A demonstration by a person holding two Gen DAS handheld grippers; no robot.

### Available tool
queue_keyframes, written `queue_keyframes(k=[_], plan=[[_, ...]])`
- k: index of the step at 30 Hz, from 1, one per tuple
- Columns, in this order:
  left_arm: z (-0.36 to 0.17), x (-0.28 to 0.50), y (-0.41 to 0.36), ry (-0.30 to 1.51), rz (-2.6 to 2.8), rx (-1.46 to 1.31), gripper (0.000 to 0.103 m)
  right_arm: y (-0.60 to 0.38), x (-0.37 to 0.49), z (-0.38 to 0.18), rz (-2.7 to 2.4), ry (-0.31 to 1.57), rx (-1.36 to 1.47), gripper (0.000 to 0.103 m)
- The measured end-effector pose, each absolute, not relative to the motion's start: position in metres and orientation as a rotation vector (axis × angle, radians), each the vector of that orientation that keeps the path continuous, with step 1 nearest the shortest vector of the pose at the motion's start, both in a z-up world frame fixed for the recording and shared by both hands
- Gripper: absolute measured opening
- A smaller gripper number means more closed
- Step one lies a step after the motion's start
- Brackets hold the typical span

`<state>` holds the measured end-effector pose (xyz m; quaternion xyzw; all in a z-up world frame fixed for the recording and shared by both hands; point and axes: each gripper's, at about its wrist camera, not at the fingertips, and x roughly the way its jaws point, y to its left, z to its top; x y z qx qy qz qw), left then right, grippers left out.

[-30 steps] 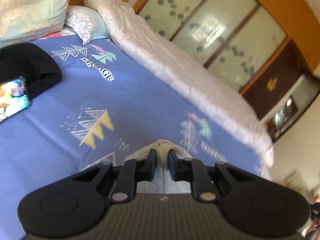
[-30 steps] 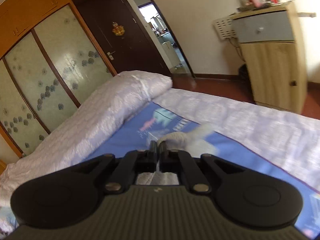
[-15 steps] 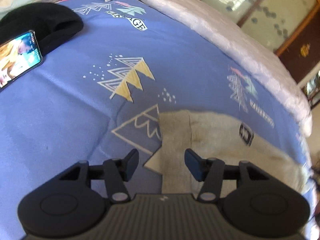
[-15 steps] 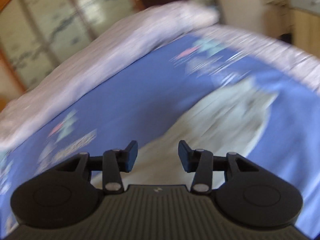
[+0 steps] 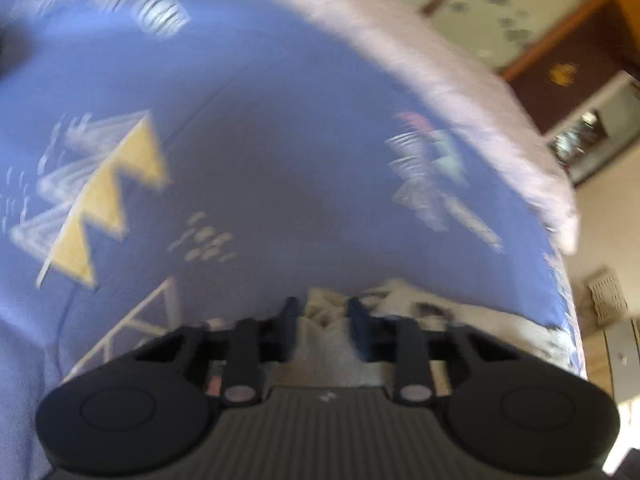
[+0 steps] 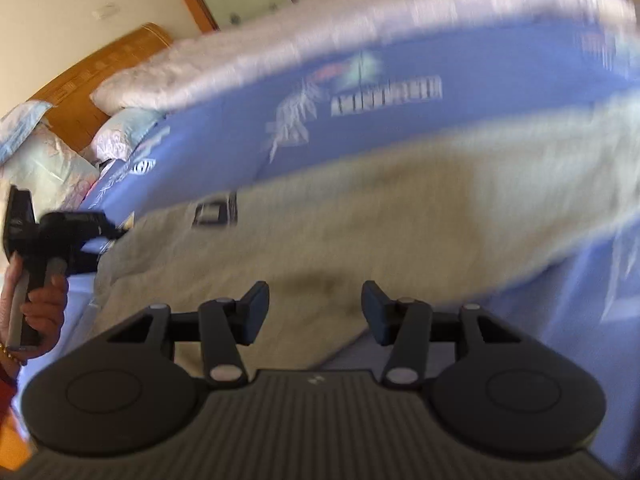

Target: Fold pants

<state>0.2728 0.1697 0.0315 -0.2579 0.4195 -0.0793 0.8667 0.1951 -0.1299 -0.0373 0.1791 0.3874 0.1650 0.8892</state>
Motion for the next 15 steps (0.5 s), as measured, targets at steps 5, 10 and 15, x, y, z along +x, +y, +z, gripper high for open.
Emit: queue_keyframes(k=[5, 10, 15], plan=[[0.107, 0.227, 0.184, 0.587, -0.052, -0.470, 0.019, -0.117, 0.188, -0.044, 0.312, 0.831, 0.463, 0.053], [0.084, 0.247, 0.206, 0.650, 0.241, -0.399, 0.002, -0.123, 0.196, -0.054, 0.246, 0.831, 0.546, 0.050], [0.046, 0.249, 0.214, 0.798, 0.197, -0.524, 0.005, -0.109, 0.193, -0.049, 0.200, 0.833, 0.427, 0.016]])
